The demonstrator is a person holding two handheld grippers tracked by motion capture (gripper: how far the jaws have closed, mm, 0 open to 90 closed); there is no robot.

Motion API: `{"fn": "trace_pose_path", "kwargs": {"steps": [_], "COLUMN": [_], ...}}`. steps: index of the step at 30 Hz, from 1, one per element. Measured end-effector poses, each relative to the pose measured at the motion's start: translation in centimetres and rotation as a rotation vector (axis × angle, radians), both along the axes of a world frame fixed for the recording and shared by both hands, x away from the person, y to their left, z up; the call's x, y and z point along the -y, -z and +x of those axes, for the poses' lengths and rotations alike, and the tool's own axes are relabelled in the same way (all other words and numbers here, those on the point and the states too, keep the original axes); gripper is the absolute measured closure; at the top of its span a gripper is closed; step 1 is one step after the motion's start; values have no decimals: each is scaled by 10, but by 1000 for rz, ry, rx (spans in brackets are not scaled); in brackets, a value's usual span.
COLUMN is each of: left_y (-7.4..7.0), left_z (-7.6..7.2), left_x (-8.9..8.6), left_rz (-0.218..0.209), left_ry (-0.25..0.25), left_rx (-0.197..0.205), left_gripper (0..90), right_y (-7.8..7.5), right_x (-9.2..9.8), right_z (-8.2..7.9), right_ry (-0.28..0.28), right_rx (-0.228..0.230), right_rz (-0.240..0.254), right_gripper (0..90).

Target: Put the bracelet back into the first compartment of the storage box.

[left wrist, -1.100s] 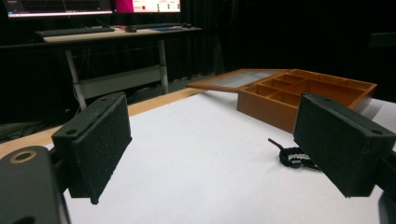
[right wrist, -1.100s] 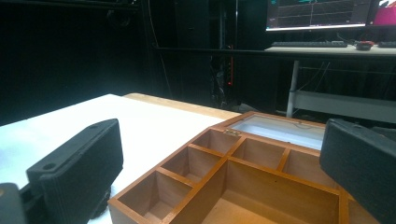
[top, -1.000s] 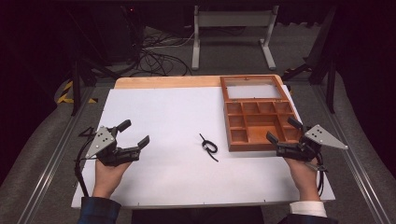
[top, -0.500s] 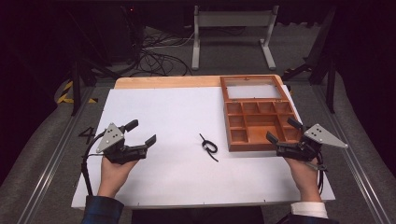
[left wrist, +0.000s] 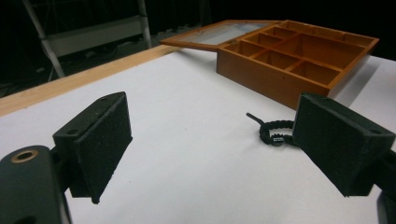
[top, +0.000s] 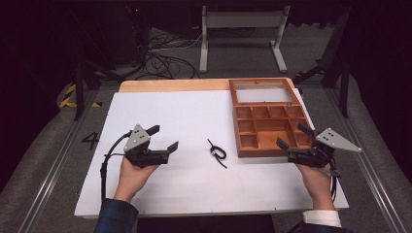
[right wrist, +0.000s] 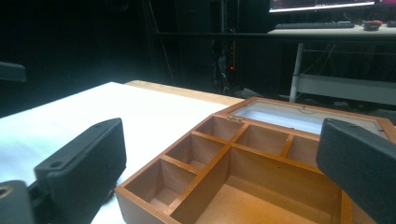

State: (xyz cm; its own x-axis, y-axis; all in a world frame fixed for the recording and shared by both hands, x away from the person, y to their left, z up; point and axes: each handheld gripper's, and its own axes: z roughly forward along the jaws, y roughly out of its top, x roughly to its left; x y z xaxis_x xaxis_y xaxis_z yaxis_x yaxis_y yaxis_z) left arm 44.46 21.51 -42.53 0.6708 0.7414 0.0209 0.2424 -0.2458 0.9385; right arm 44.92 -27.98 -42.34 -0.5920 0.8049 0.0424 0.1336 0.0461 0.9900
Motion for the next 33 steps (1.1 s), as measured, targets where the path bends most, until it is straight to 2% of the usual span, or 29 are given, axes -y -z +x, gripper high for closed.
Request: {"fn": "trace_pose_path", "kwargs": {"steps": [7, 13, 16, 19, 25, 26, 28, 33], "left_y": [6, 9, 9, 12, 15, 16, 16, 16], "left_z": [11, 16, 19, 22, 27, 27, 28, 32], "left_x": [14, 24, 30, 35, 45, 47, 50, 58], "left_rz": [3, 36, 64, 64, 79, 71, 81, 86], "left_ry": [25, 32, 51, 72, 83, 87, 91, 103], "left_rx": [-56, -75, -82, -109, -124, -130, -125, -140], "left_gripper": [111, 121, 130, 130, 138, 151, 163, 211], "right_y": [1, 1, 1, 1, 1, 2, 2, 2], "right_x": [0, 2, 1, 1, 1, 1, 1, 1], "right_z": [0, 0, 0, 1, 1, 1, 1, 1], "right_ry": [3, 12, 8, 6, 12, 16, 16, 17], "right_rx": [1, 7, 2, 0, 3, 9, 10, 17], "right_rz": [6, 2, 3, 2, -6, -9, -10, -16], "right_gripper": [26, 26, 27, 26, 26, 27, 26, 26]}}
